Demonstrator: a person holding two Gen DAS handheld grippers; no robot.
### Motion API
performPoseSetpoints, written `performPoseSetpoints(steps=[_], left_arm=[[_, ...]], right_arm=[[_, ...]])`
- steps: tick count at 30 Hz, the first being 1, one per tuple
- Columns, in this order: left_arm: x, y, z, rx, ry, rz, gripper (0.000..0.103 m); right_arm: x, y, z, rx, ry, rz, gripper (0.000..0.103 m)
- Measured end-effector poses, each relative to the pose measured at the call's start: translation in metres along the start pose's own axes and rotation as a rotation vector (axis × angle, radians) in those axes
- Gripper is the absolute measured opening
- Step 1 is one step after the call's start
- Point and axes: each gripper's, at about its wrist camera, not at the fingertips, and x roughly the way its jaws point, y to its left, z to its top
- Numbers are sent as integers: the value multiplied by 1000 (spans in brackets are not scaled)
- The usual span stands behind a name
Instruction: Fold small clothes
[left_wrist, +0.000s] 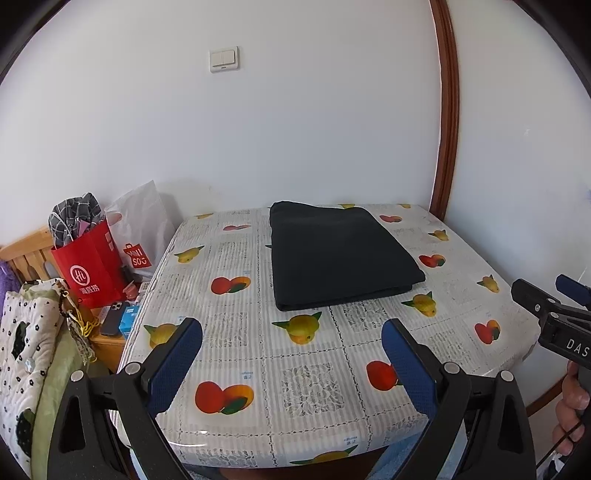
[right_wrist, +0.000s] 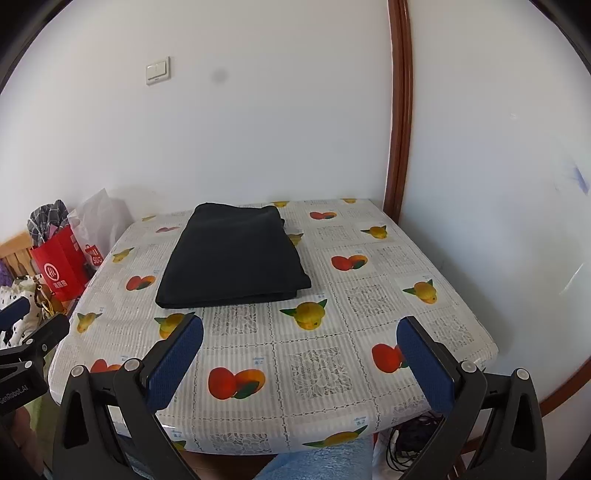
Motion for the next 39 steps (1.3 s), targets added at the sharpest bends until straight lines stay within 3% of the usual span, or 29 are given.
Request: performPoseSetpoints(steps=[39], left_arm=[[-1,1,-3,-6,4,10,98]], right_arm=[[-3,3,-2,1,-3,-10,103]])
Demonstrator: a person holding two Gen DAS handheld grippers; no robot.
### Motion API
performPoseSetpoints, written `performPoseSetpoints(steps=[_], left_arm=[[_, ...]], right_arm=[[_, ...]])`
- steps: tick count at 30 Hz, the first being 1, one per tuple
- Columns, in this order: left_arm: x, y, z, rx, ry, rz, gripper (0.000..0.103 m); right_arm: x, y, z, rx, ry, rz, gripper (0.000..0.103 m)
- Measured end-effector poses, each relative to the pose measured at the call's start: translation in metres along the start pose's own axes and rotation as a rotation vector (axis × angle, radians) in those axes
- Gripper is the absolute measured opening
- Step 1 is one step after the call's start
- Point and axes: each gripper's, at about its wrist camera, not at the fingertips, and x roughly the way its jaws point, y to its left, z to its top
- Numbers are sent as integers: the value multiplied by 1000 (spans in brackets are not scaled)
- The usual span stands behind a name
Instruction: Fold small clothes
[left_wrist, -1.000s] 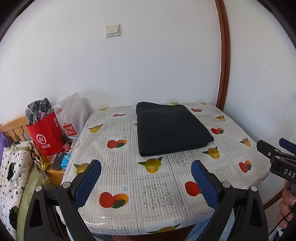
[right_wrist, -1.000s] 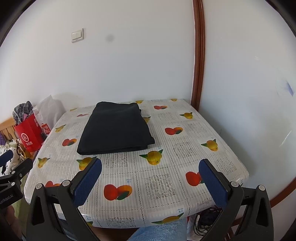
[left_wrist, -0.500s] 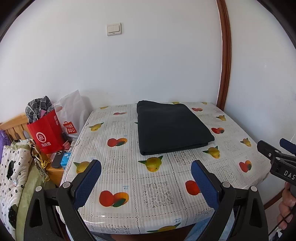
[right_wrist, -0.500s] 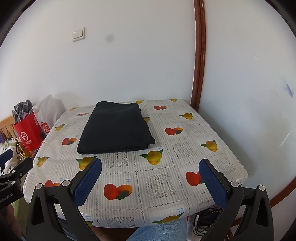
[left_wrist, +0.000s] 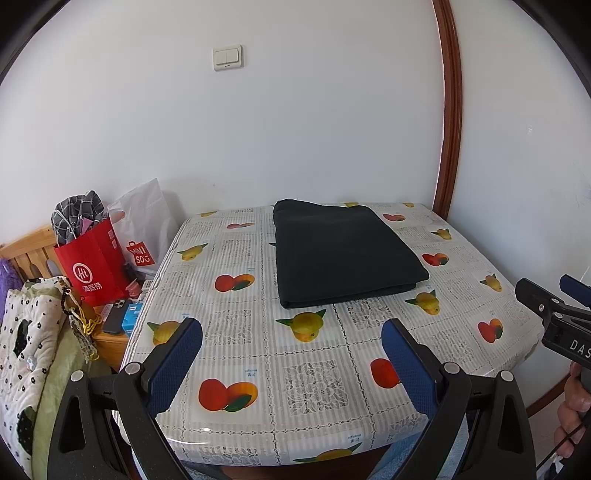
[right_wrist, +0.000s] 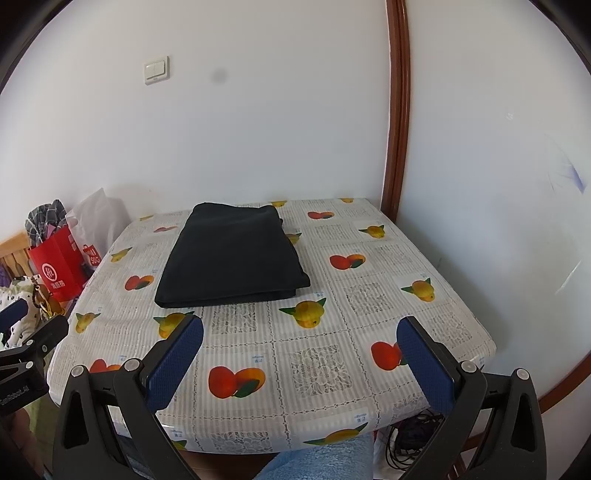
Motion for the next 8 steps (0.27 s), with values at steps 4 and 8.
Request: performPoseSetpoints(steps=[4,8], left_arm=[[0,0,0,1,-1,1,98],[0,0,0,2,1,1,98]], right_arm=[[-1,0,0,-2,-2,1,103],[-1,0,0,-2,-3,2,103]])
